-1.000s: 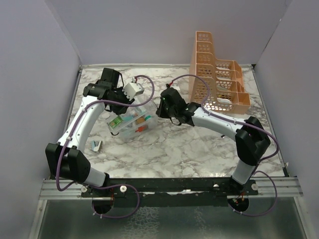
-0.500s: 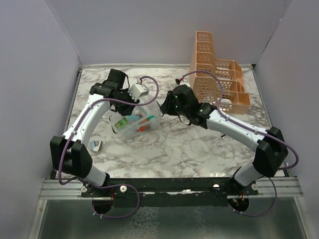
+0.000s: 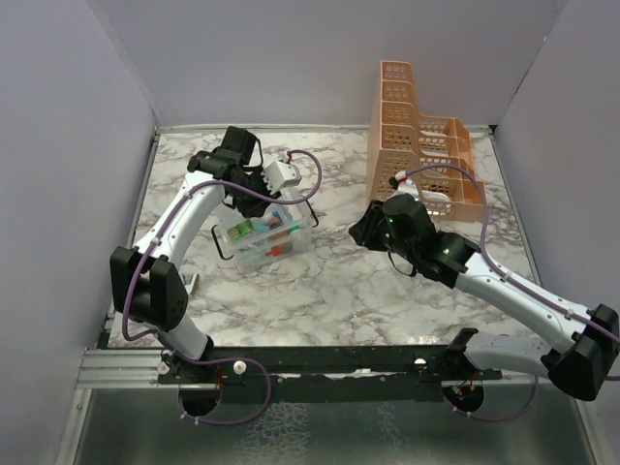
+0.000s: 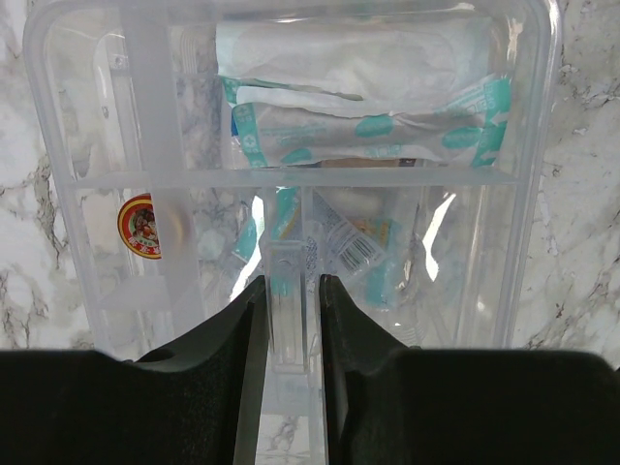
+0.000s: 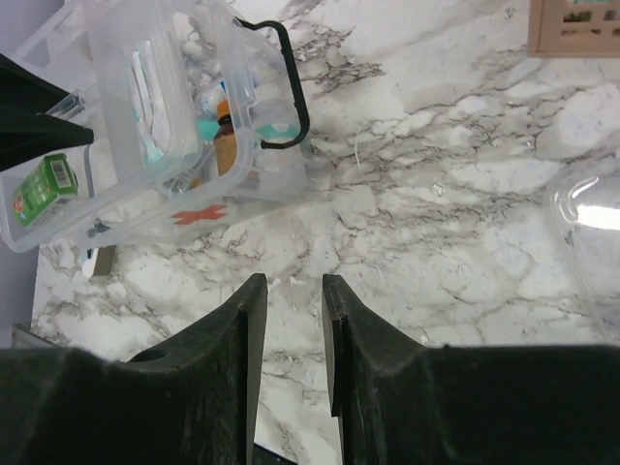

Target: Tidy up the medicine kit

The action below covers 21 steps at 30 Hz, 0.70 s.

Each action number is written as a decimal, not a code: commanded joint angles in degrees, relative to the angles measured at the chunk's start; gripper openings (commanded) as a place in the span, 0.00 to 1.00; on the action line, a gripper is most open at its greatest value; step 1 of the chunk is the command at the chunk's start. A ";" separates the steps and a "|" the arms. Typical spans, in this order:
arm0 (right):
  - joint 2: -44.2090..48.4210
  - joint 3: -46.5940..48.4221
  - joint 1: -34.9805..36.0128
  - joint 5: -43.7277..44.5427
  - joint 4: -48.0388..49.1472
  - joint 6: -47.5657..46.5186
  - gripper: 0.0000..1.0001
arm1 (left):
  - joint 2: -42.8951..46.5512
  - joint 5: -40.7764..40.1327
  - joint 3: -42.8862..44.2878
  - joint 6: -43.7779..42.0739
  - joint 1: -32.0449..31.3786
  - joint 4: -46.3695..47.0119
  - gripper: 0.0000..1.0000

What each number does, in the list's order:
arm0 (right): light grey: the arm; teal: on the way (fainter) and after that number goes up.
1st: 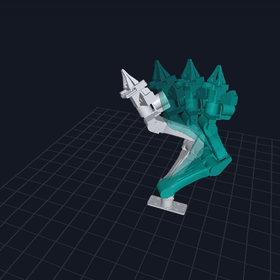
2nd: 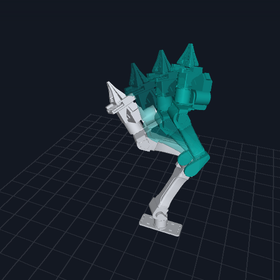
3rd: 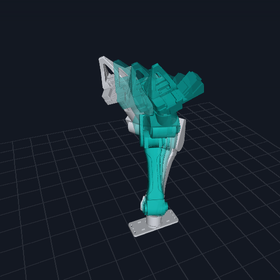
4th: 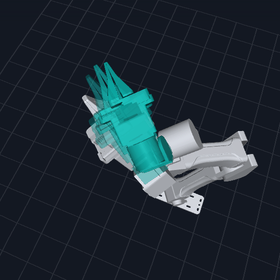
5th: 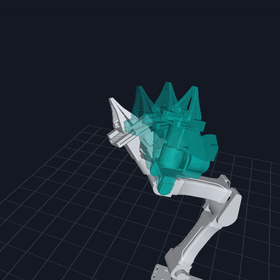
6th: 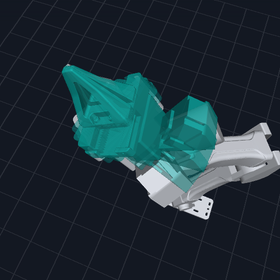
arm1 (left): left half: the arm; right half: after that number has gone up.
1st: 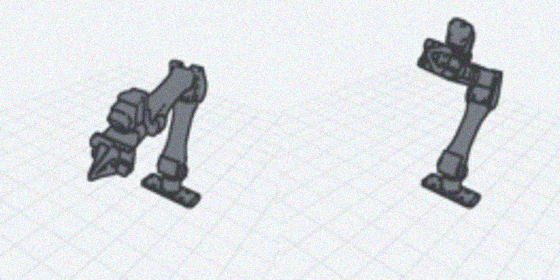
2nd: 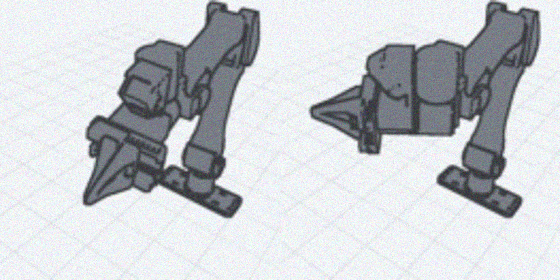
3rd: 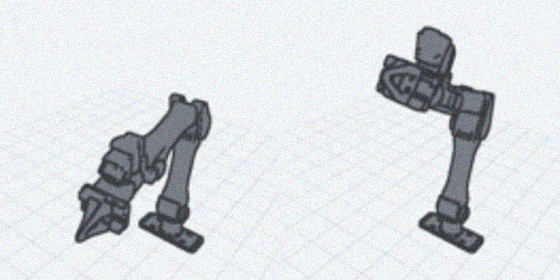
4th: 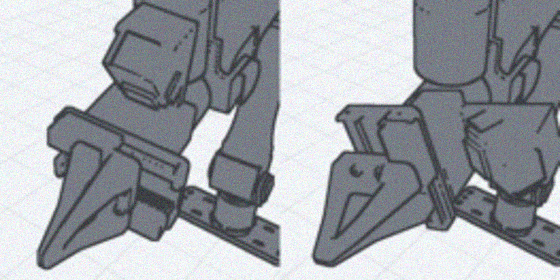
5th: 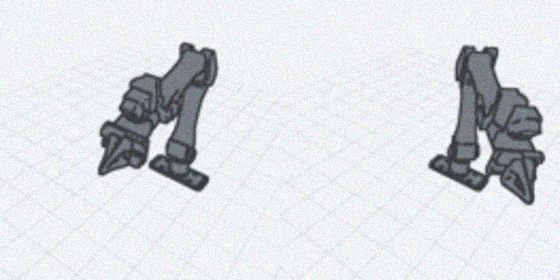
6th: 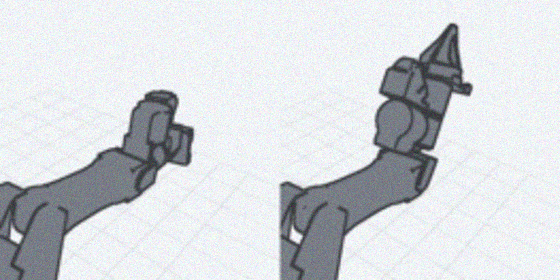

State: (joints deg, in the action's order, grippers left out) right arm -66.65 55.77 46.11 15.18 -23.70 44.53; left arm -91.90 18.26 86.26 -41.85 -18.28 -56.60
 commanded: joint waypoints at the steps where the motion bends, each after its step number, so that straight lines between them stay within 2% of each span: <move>1: 4.95 -2.59 0.03 1.40 -4.14 2.89 0.31 | -2.02 3.16 2.67 -5.15 -0.27 -1.68 0.06; 8: 8.56 -5.47 -0.01 1.35 -5.26 5.18 0.30 | -2.94 7.31 1.82 -7.86 -0.34 -1.46 0.06; 21: 8.25 -6.75 0.04 -0.22 -4.45 5.83 0.30 | -2.62 4.74 -4.79 -4.39 -0.19 4.53 0.06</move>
State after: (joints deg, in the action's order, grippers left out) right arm -58.76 49.78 46.11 15.18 -28.32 49.45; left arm -95.39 22.59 84.20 -47.11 -18.39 -55.02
